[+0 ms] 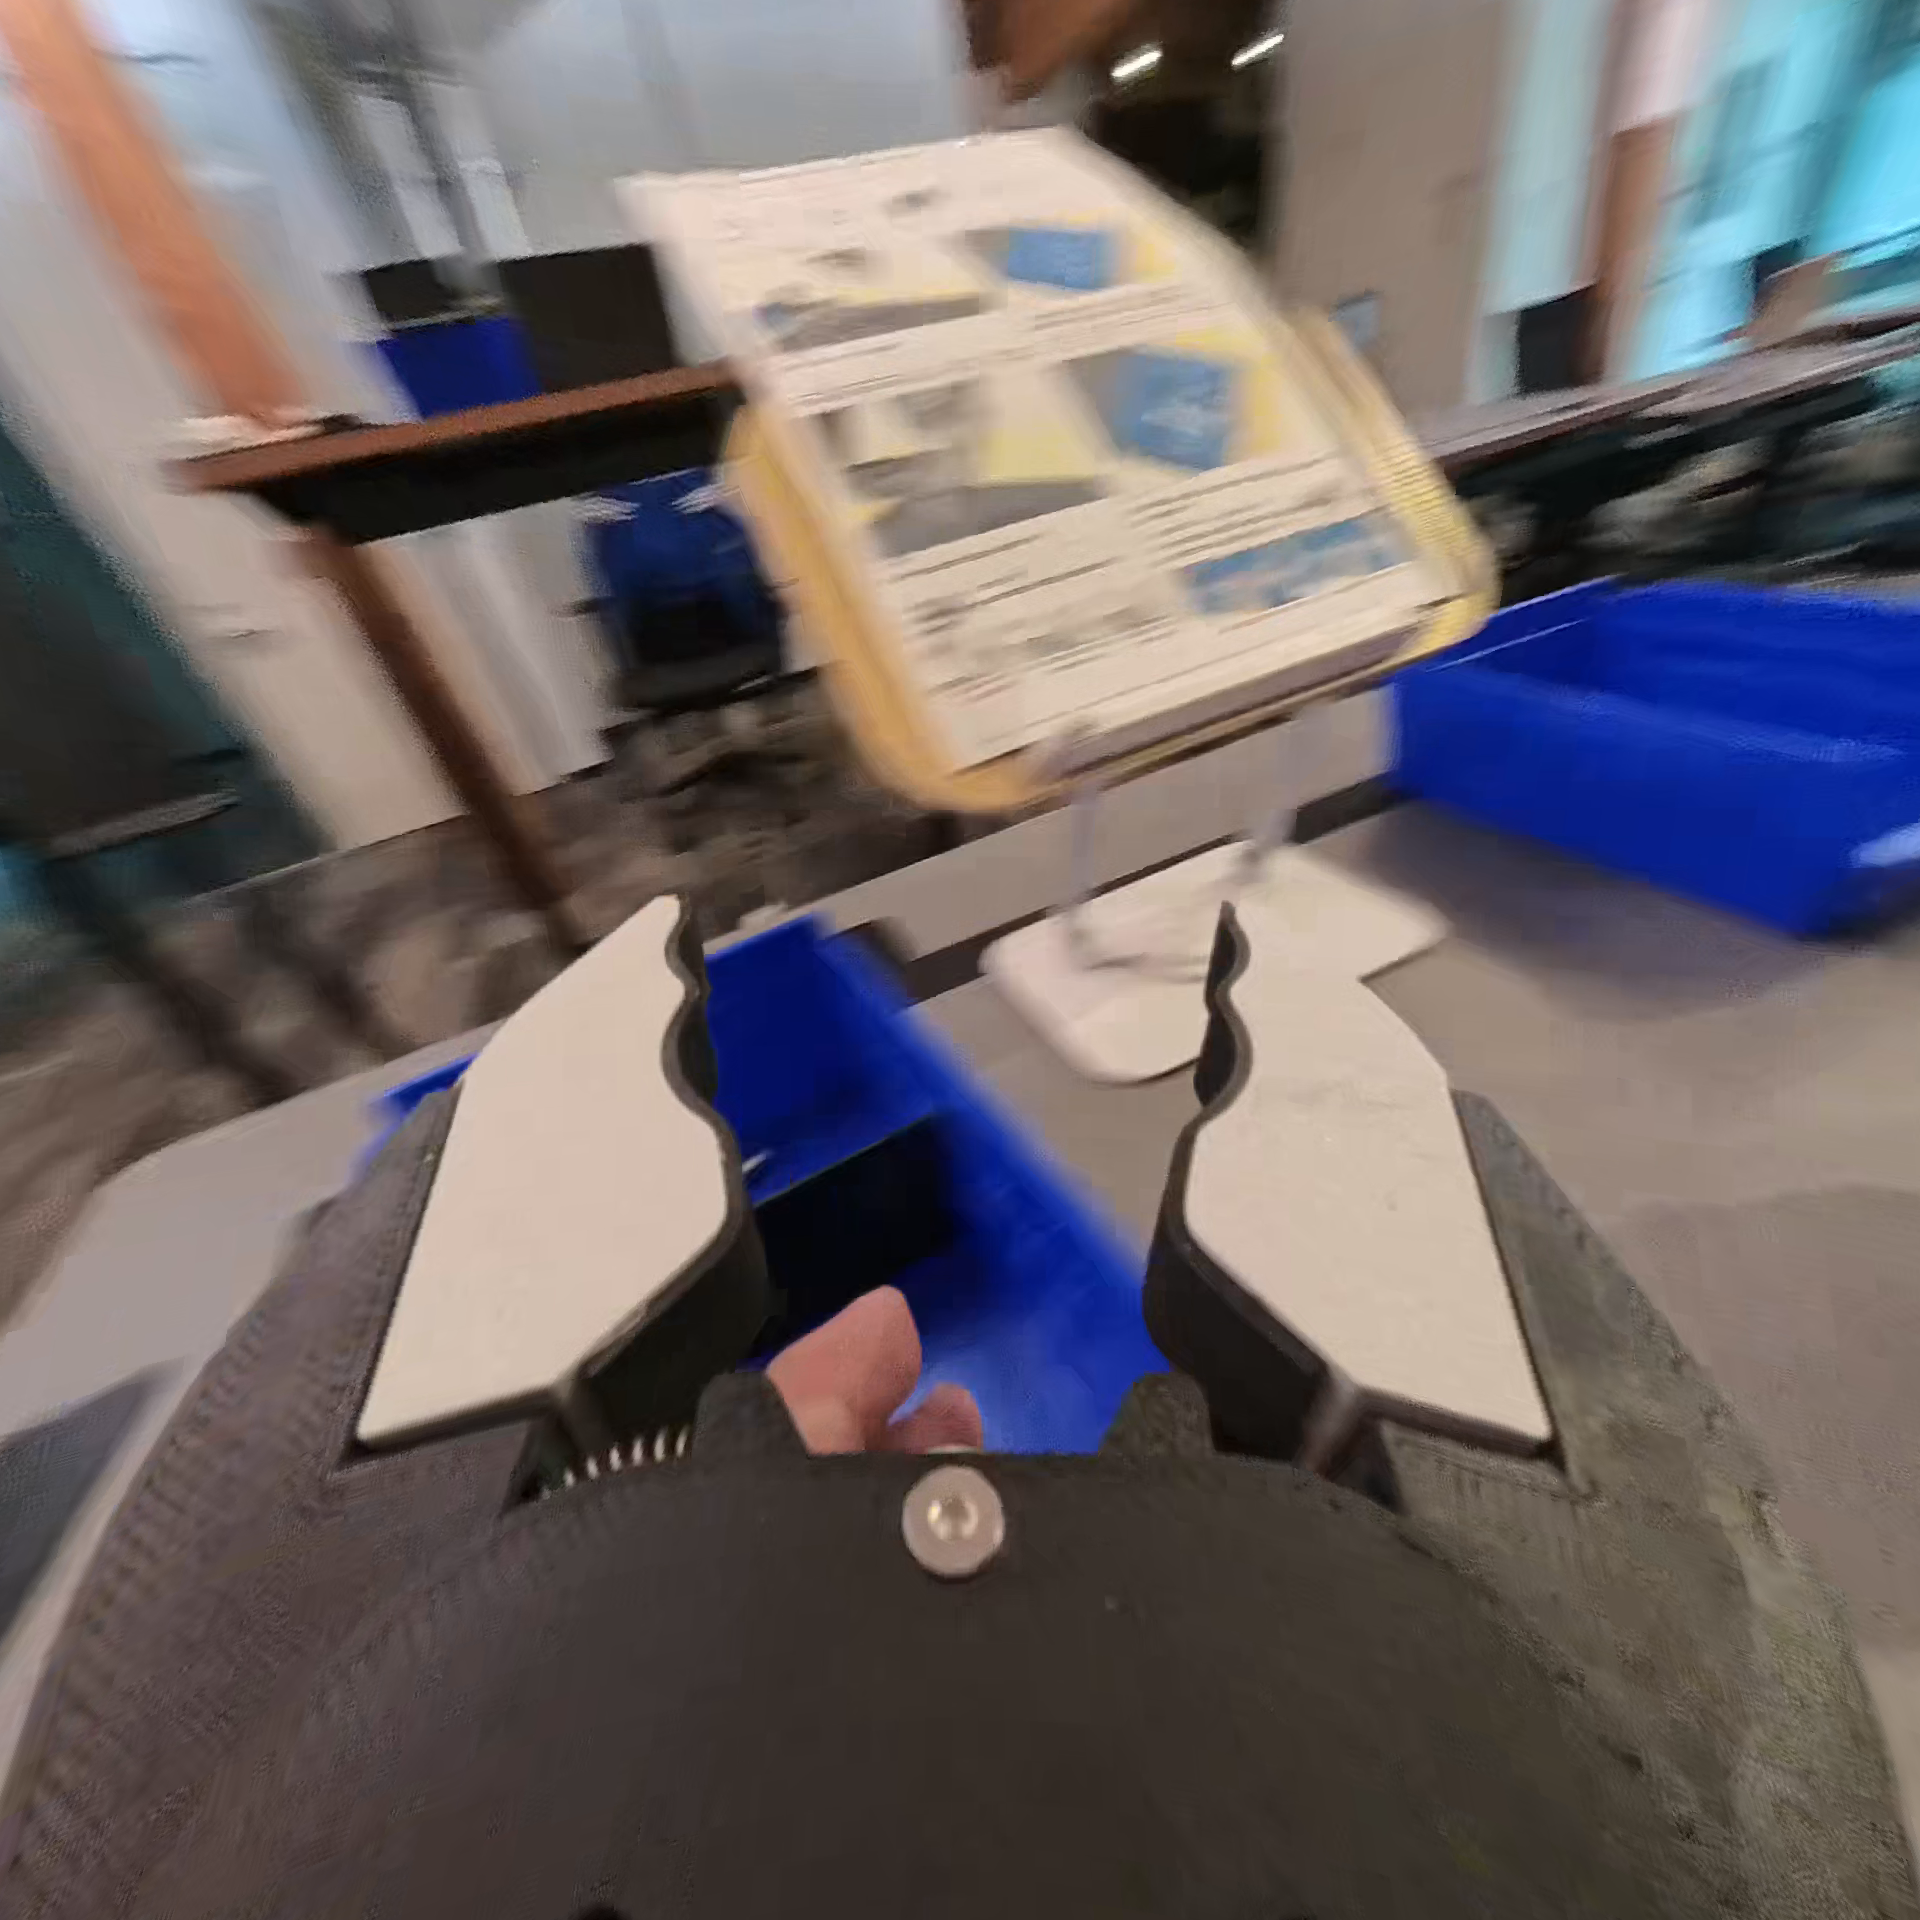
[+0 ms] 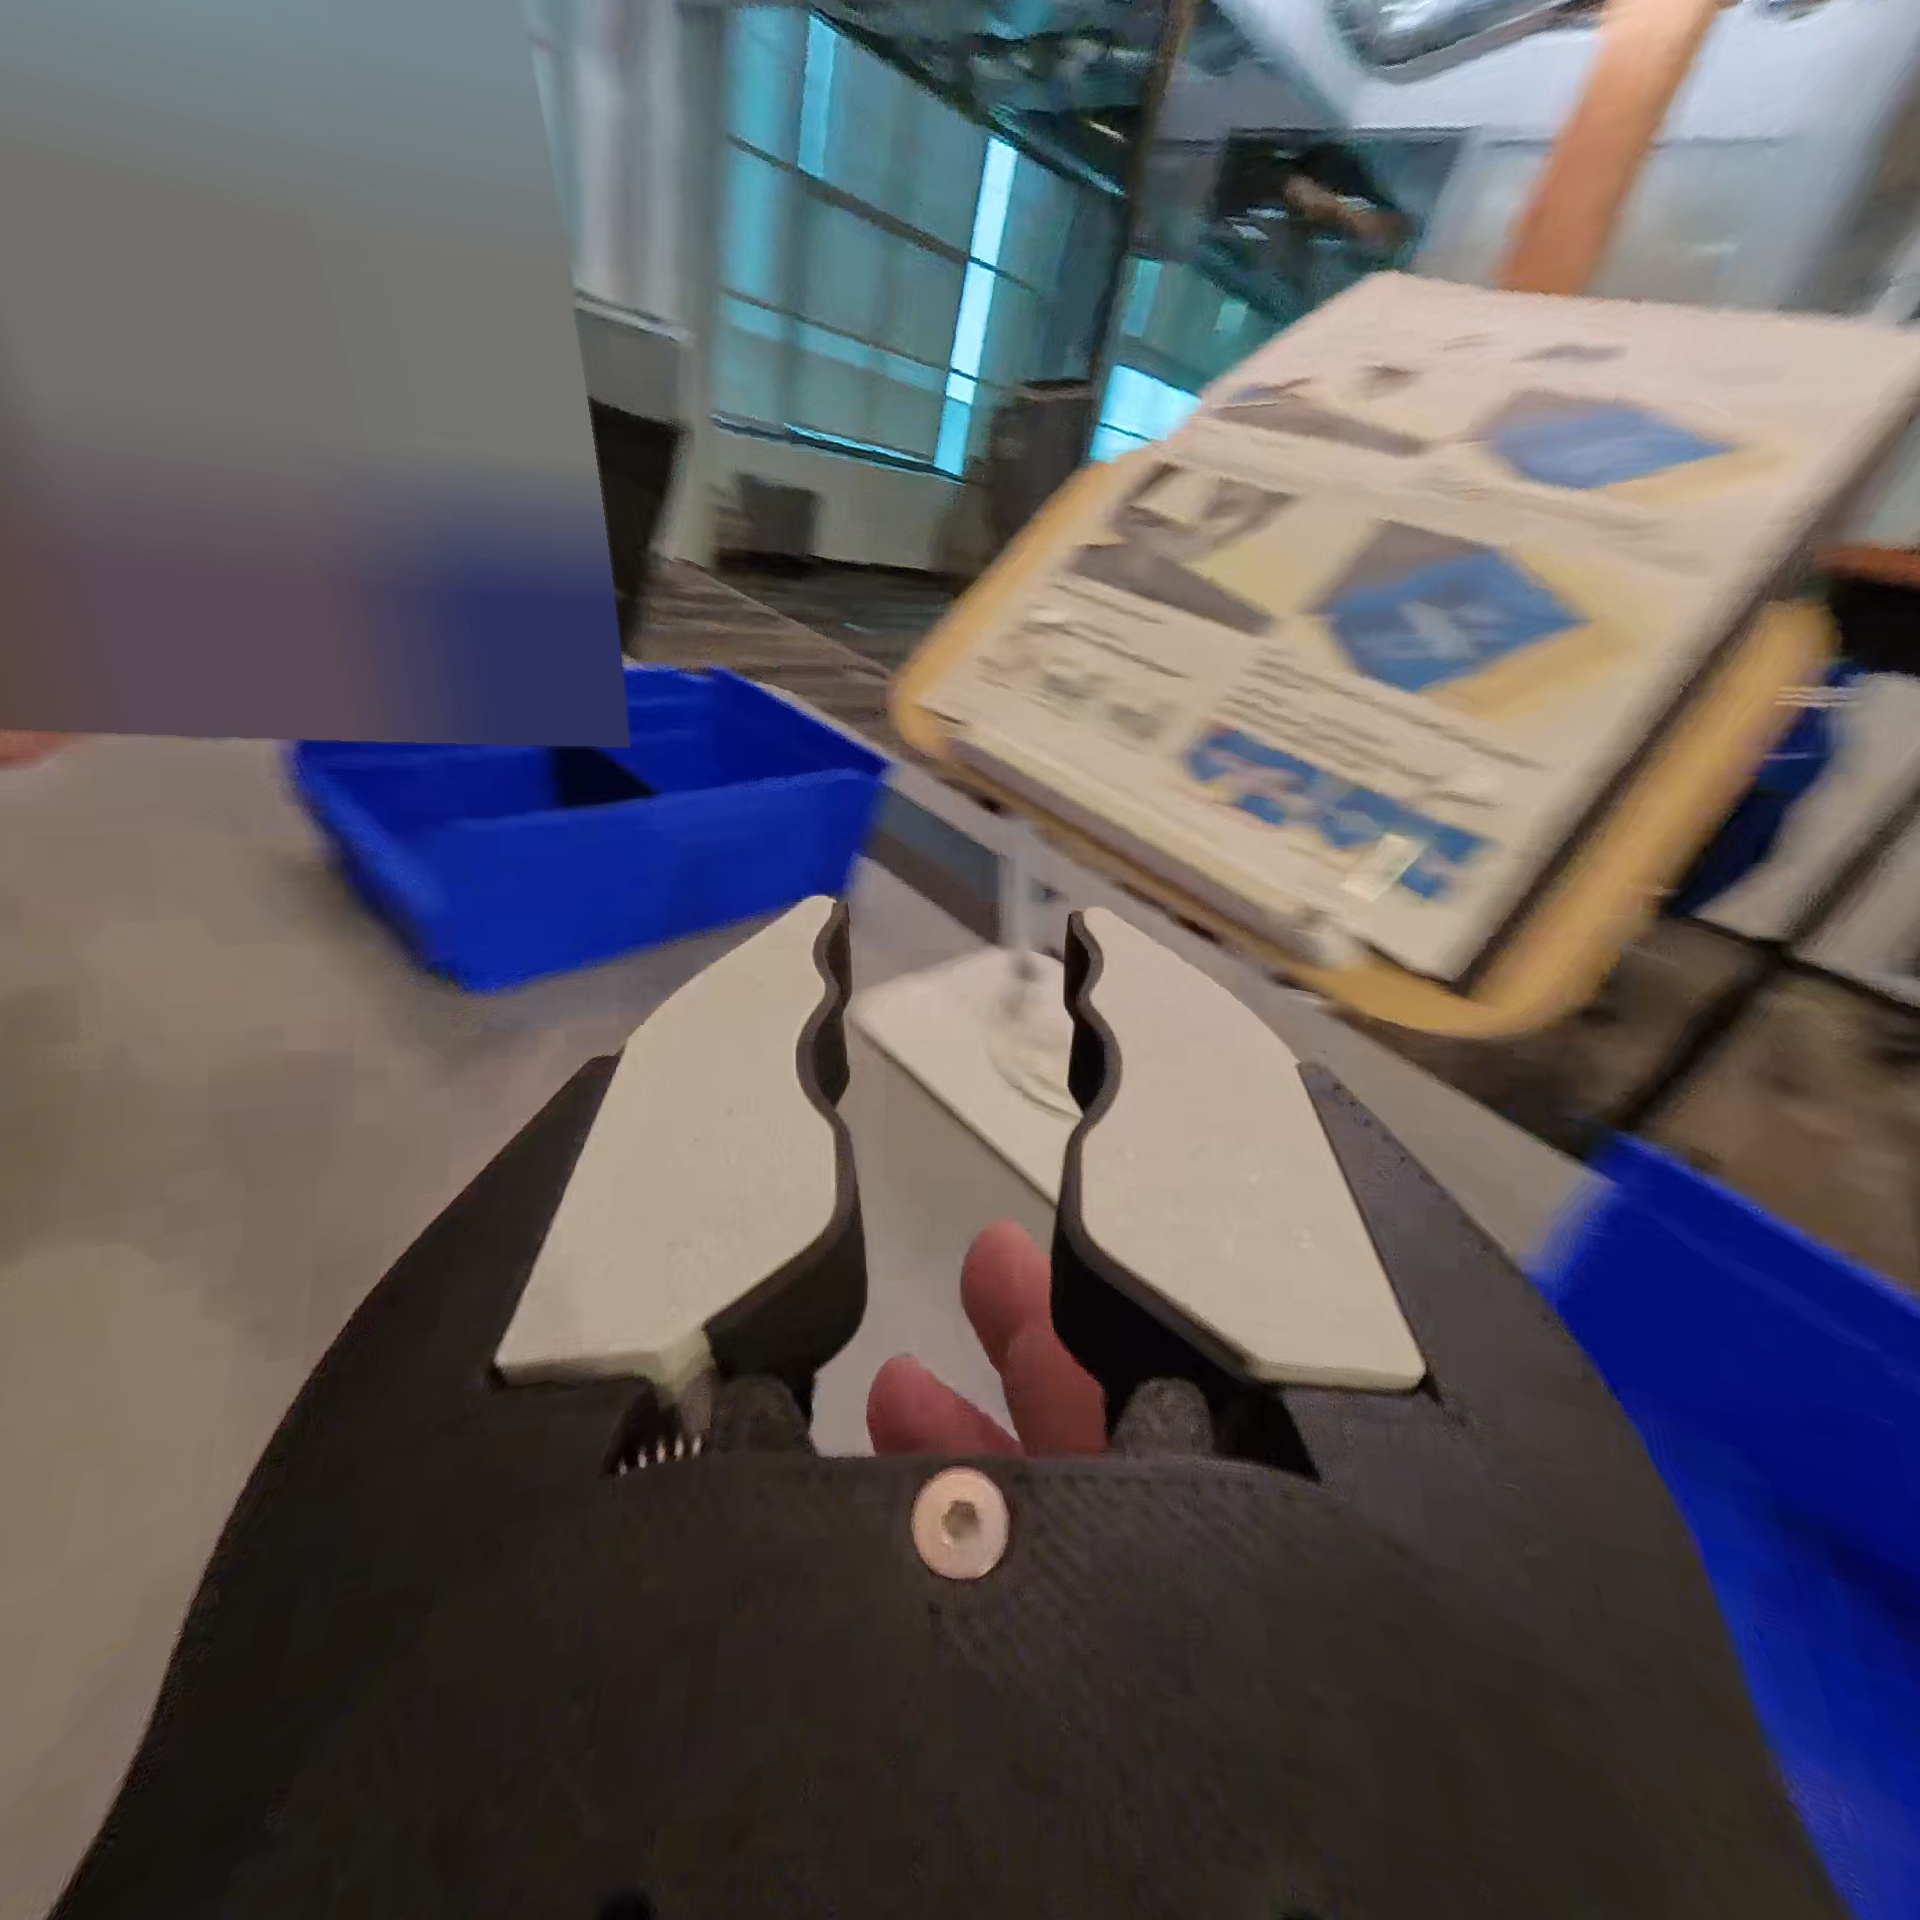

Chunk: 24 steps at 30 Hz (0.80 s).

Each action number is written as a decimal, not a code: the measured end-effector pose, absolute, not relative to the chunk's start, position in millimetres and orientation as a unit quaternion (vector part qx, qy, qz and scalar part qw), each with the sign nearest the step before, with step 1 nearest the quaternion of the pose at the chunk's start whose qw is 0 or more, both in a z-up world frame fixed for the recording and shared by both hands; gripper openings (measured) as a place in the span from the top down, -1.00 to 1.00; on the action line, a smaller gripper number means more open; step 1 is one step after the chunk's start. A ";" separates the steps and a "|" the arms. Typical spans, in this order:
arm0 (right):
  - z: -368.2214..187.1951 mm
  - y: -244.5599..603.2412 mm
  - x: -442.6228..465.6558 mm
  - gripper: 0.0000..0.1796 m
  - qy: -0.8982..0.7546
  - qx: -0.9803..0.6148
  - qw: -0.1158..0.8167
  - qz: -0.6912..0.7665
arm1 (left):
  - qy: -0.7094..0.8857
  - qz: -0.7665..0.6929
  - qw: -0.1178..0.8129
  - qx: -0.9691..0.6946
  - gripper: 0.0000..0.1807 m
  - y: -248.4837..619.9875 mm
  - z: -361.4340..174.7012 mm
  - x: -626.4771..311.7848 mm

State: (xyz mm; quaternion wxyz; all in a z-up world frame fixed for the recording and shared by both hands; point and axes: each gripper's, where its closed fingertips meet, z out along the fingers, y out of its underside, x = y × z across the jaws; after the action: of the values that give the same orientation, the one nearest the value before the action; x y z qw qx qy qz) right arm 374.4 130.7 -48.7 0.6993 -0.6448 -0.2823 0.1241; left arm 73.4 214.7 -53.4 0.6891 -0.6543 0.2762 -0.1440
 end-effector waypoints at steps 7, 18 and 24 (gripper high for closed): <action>-95.3 170.2 200.3 0.29 -0.270 -0.633 0.644 0.334 | 0.097 -0.086 0.718 -0.684 -0.15 237.7 -93.4 -96.5; -132.2 214.6 64.7 -0.02 -0.265 -0.633 0.604 0.405 | 0.058 -0.264 0.682 -0.680 -0.21 268.1 -132.1 -90.7; -135.8 217.6 42.1 -0.01 -0.277 -0.629 0.605 0.402 | 0.043 -0.275 0.678 -0.681 -0.18 282.9 -134.6 -99.0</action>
State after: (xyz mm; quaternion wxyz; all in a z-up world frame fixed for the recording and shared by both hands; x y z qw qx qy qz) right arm 42.1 217.6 -135.8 0.6054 -0.6286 -0.2765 0.4023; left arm -99.0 282.9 -134.6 0.6779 -0.6806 0.0431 -0.2745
